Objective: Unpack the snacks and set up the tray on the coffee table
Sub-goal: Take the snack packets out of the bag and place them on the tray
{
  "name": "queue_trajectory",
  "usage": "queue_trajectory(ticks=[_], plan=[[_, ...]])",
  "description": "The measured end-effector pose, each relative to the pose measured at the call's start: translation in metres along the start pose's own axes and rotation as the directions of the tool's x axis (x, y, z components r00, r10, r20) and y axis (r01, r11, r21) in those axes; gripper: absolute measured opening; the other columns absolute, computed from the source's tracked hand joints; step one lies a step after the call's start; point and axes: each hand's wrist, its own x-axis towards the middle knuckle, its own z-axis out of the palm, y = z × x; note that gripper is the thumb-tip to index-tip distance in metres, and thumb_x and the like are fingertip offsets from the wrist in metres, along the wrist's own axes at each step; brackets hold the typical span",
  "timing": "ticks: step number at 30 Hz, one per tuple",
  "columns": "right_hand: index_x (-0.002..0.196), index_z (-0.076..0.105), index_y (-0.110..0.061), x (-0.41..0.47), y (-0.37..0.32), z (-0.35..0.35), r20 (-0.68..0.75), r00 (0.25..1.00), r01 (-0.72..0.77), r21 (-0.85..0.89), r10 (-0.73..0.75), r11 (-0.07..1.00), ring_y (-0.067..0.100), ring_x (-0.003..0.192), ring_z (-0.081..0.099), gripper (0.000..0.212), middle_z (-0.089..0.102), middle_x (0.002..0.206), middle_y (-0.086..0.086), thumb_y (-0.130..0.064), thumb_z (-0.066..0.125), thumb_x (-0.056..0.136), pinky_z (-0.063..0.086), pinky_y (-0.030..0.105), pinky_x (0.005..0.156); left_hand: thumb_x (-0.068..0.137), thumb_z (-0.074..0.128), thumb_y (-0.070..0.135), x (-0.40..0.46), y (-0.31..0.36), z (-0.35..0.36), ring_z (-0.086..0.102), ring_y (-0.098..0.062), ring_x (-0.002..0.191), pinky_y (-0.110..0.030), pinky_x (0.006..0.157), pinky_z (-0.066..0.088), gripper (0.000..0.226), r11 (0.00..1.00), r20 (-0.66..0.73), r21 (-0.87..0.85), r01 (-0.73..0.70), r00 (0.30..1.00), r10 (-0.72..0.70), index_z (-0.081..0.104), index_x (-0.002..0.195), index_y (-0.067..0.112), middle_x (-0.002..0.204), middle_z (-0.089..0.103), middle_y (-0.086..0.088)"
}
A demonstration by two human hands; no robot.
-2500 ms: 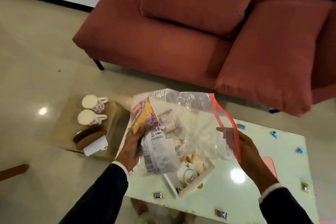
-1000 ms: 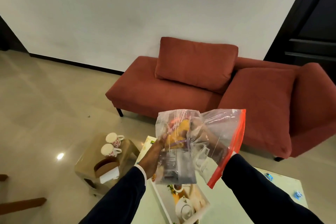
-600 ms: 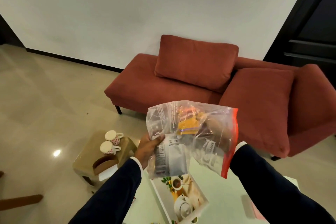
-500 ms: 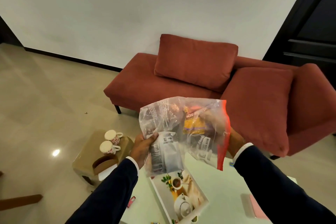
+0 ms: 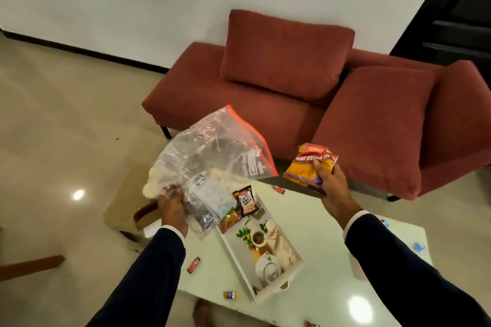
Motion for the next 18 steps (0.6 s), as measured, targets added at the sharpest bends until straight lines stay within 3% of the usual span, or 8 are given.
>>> queue_trajectory(ticks=[2,5,8,13,16,18], plan=[[0.130,0.059,-0.011,0.007,0.029,-0.002,-0.057,0.996,-0.077,-0.063,0.073,0.995,0.032,0.097,0.071,0.034,0.072,0.115,0.011,-0.017,0.065,0.097,0.059,0.049,0.082,0.104,0.056,0.005,0.014,-0.006,-0.021,0.064,-0.009,0.067,-0.017,0.047,0.055,0.019,1.000,-0.047,-0.027,0.012,0.999,-0.013,0.059,0.122,0.009,0.090,0.066,0.000],[0.123,0.061,0.000,0.017,0.082,-0.003,-0.044,0.987,-0.159,-0.285,0.153,0.945,0.037,0.096,0.067,0.030,0.070,0.113,0.023,-0.011,0.066,0.095,0.057,0.059,0.088,0.106,0.052,0.006,0.036,-0.025,-0.047,0.071,-0.009,0.067,-0.020,0.050,0.058,0.014,0.995,-0.036,-0.053,0.089,0.995,-0.091,0.063,0.106,0.013,0.096,0.068,-0.004],[0.101,0.069,-0.010,0.032,0.144,0.012,0.011,0.985,-0.143,-0.523,0.175,0.840,0.030,0.089,0.067,0.017,0.074,0.093,0.010,0.000,0.070,0.088,0.058,0.041,0.080,0.106,0.051,0.004,0.067,-0.053,-0.062,0.072,-0.019,0.088,-0.028,0.062,0.063,0.022,0.992,-0.050,-0.045,0.116,0.992,-0.118,0.057,0.128,0.004,0.112,0.068,-0.013],[0.095,0.068,-0.011,0.069,0.248,0.048,0.091,0.973,-0.074,-0.745,0.210,0.663,0.025,0.090,0.064,0.012,0.071,0.095,0.009,-0.003,0.064,0.087,0.051,0.039,0.085,0.106,0.051,0.006,0.112,-0.092,-0.065,0.064,-0.035,0.128,-0.052,0.103,0.055,0.038,0.986,-0.018,-0.085,0.144,0.989,-0.146,0.053,0.144,0.003,0.136,0.067,-0.017],[0.111,0.069,-0.011,0.090,0.301,0.066,0.120,0.962,-0.065,-0.770,0.244,0.635,0.025,0.101,0.064,0.021,0.071,0.111,0.010,-0.009,0.065,0.091,0.051,0.036,0.086,0.107,0.049,0.007,0.135,-0.102,-0.065,0.063,-0.032,0.130,-0.053,0.106,0.053,0.041,0.984,0.030,-0.125,0.124,0.992,-0.121,0.051,0.148,0.008,0.141,0.065,-0.015],[0.121,0.067,-0.006,0.104,0.333,0.076,0.124,0.952,-0.089,-0.764,0.281,0.639,0.027,0.108,0.063,0.030,0.070,0.119,0.012,-0.006,0.066,0.091,0.052,0.043,0.094,0.108,0.047,0.008,0.147,-0.108,-0.069,0.064,-0.031,0.129,-0.049,0.100,0.058,0.041,0.983,0.060,-0.140,0.117,0.992,-0.109,0.050,0.149,0.007,0.142,0.064,-0.015]])
